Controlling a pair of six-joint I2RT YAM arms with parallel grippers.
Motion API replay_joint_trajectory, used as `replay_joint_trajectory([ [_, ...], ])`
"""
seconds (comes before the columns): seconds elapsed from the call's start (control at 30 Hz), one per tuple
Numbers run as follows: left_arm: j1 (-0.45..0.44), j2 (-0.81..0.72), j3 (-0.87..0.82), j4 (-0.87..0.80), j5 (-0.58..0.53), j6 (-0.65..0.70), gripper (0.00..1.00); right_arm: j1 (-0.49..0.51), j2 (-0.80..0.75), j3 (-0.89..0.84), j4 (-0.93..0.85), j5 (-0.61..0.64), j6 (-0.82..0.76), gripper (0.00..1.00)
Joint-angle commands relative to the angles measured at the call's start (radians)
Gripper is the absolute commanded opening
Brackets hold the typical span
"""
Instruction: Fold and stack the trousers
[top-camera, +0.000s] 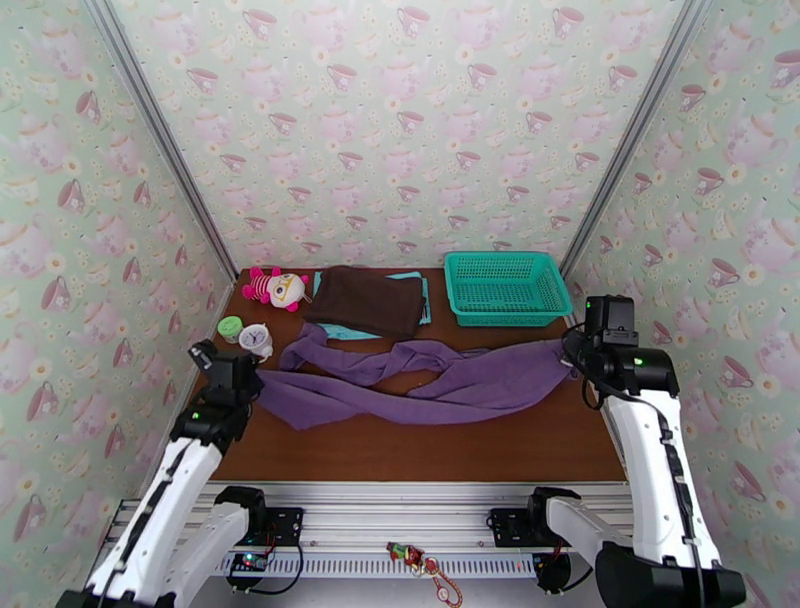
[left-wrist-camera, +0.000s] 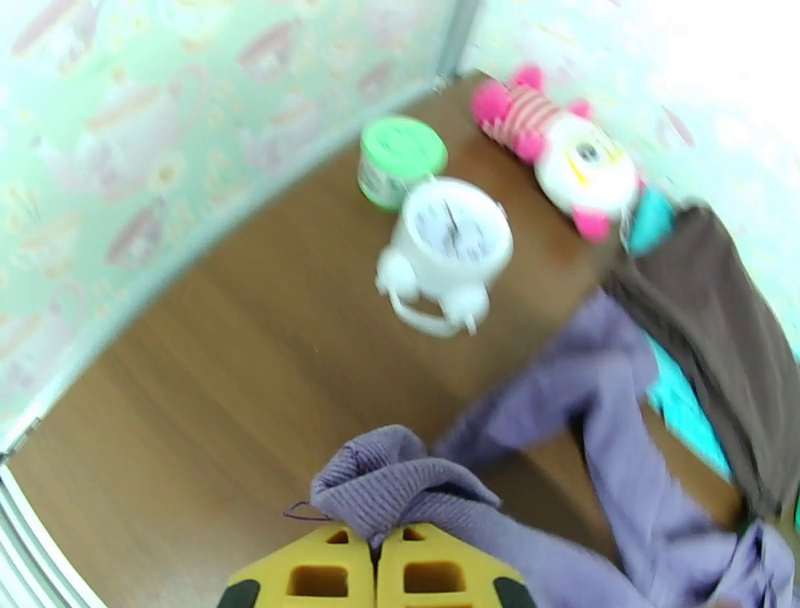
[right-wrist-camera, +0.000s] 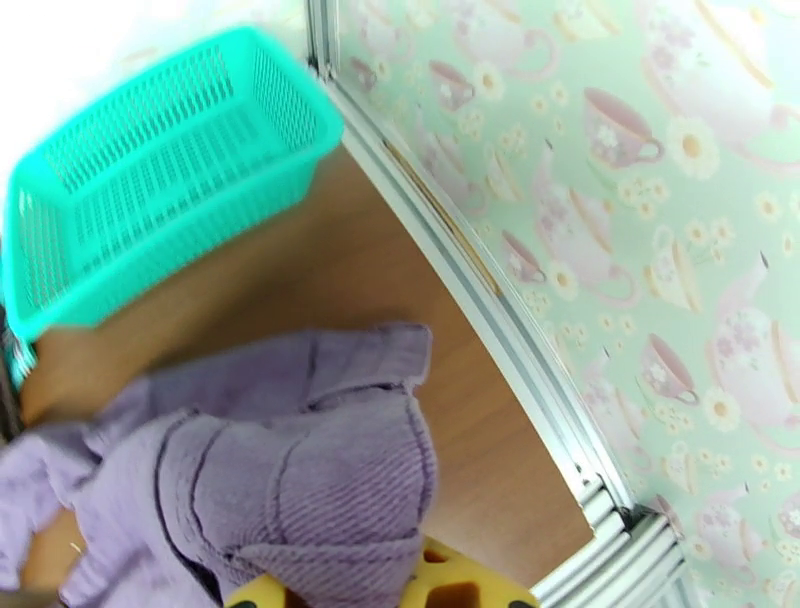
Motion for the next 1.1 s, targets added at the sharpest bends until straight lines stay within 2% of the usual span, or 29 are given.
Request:
replay_joint_trajectory([
  [0.0, 0.053, 0.015, 0.075, 0.135, 0.017, 0.08, 0.0, -0.024, -0.016, 0.087, 0.154, -0.032, -0.01, 0.0],
  [0.13, 0.071, -0.078, 0.089, 0.131, -0.048, 0.107, 0.0, -0.043, -0.066, 0.102, 0.195, -0.023, -0.025, 0.0],
  [0.23, 0.072, -0.186, -0.02, 0.042, -0.104, -0.026, 0.0, -0.046, -0.135, 0.026, 0.177, -0.007, -0.017, 0.0],
  [0.3, 0.071, -0.28, -0.157, 0.023, -0.114, -0.129, 0.0, -0.046, -0.197, -0.055, 0.146, 0.004, 0.001, 0.0],
  [0.37, 0.073, -0.36, -0.281, -0.004, -0.121, -0.206, 0.04, -0.047, -0.27, -0.142, 0.116, 0.008, 0.013, 0.0],
  [0.47, 0.079, -0.421, -0.38, -0.043, -0.134, -0.267, 0.11, -0.047, -0.318, -0.244, 0.113, -0.005, 0.035, 0.0],
  [0.63, 0.1, -0.477, -0.401, -0.104, -0.111, -0.298, 0.14, -0.047, -0.322, -0.324, 0.138, -0.058, 0.063, 0.0],
  [0.8, 0.1, -0.527, -0.393, -0.167, -0.153, -0.296, 0.16, -0.048, -0.327, -0.309, 0.117, -0.02, 0.047, 0.0],
  [0.9, 0.1, -0.549, -0.398, -0.215, -0.151, -0.322, 0.26, -0.047, -0.339, -0.293, 0.087, 0.031, 0.033, 0.0],
  [0.97, 0.1, -0.575, -0.398, -0.265, -0.138, -0.362, 0.41, -0.048, -0.359, -0.294, 0.079, 0.044, 0.033, 0.0],
  [1.07, 0.099, -0.658, -0.403, -0.281, -0.116, -0.358, 0.47, -0.047, -0.392, -0.282, 0.06, 0.043, 0.046, 0.0],
])
